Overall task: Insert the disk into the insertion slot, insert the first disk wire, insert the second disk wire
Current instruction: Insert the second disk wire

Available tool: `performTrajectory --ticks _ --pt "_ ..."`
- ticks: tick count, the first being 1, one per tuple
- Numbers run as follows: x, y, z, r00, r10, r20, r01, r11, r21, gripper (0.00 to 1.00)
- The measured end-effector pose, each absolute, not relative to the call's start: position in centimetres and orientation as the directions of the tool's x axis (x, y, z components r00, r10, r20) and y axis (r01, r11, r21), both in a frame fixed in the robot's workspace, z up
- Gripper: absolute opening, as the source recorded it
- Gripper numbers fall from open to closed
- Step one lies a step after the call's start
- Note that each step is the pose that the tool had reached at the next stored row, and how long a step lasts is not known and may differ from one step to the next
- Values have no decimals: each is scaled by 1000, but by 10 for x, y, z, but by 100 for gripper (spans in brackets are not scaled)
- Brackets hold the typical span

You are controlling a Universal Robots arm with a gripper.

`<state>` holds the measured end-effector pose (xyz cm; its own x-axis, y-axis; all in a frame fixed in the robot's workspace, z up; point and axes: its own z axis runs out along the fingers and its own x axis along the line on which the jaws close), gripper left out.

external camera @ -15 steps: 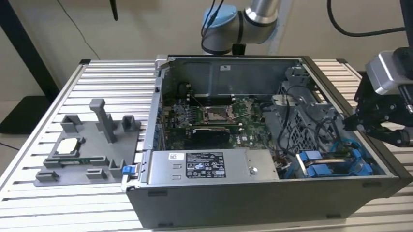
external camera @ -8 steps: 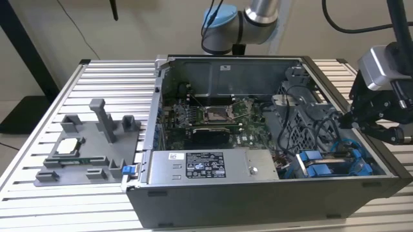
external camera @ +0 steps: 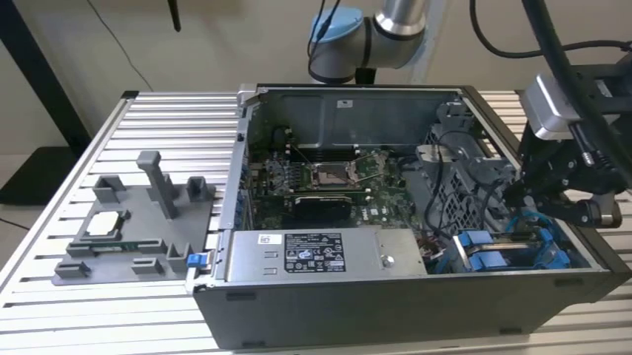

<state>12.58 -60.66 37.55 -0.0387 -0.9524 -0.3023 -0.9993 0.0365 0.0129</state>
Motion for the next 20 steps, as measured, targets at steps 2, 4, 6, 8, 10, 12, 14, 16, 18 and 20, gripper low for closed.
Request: performTrajectory --ticks 2,4,6,8,10,12,14,16,18,20 --pt "121 -606 375 -39 -961 -274 -999 37 12 0" --pt "116 -606 375 -39 -970 -242 -999 37 10 0" --pt "112 -605 375 -39 -977 -210 -999 38 9 0" --pt "110 -601 375 -39 -984 -176 -999 38 7 0" --pt "110 -595 374 -38 -988 -149 -999 38 1 0" --pt "110 -588 374 -37 -991 -127 -999 38 -6 0" --pt "110 -583 372 -36 -993 -116 -999 38 -11 0" --pt "110 -580 369 -34 -993 -112 -999 37 -16 0" --pt "110 -579 367 -32 -993 -110 -999 35 -21 0" --pt "110 -579 364 -29 -994 -107 -999 32 -24 0"
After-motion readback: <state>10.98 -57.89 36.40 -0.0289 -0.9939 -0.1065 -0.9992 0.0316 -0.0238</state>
